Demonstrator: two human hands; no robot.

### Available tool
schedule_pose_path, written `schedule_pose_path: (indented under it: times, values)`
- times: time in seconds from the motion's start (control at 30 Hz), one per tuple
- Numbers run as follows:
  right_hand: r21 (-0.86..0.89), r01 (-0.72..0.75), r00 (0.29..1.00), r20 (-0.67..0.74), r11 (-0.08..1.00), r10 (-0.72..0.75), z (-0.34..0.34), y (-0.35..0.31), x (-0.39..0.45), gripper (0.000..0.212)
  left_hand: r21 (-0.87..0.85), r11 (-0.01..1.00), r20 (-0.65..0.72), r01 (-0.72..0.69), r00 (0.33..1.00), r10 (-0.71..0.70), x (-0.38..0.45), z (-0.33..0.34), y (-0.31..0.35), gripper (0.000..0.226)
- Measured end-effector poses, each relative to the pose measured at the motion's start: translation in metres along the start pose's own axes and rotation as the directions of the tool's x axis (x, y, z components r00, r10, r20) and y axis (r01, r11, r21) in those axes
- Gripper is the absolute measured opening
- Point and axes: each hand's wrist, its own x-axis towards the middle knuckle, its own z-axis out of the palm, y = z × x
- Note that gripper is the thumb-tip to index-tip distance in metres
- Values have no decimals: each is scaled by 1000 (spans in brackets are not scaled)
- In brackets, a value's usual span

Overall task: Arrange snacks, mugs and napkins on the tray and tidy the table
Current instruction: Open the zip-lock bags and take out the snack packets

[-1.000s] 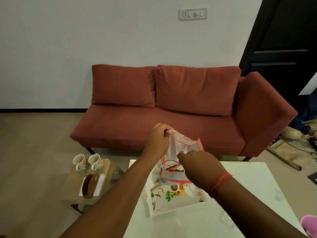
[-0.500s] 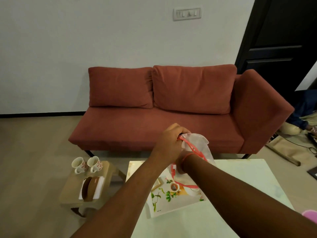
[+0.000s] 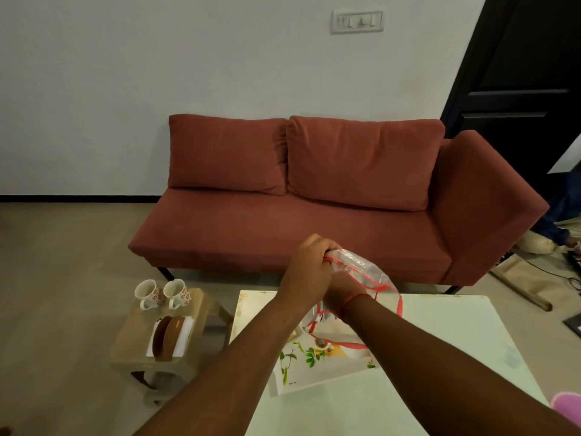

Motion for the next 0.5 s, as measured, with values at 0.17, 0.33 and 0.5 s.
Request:
schedule_pose_path:
  times: [0.17,0.33,0.5]
  values:
    - [367,-172,979,167,914,117,21,33,3,40,0,1000,-16,17,1000,-17,-4,1,-9,30]
    - [-127,-174,901,380,977,210,48,49,-2,42,9,1000,41,21,999,-21,-11,1,-17,23]
    - [2,-301,867,417,954,273,56,40,-4,42,-29,999,95,16,995,-13,-18,-14,-28,22]
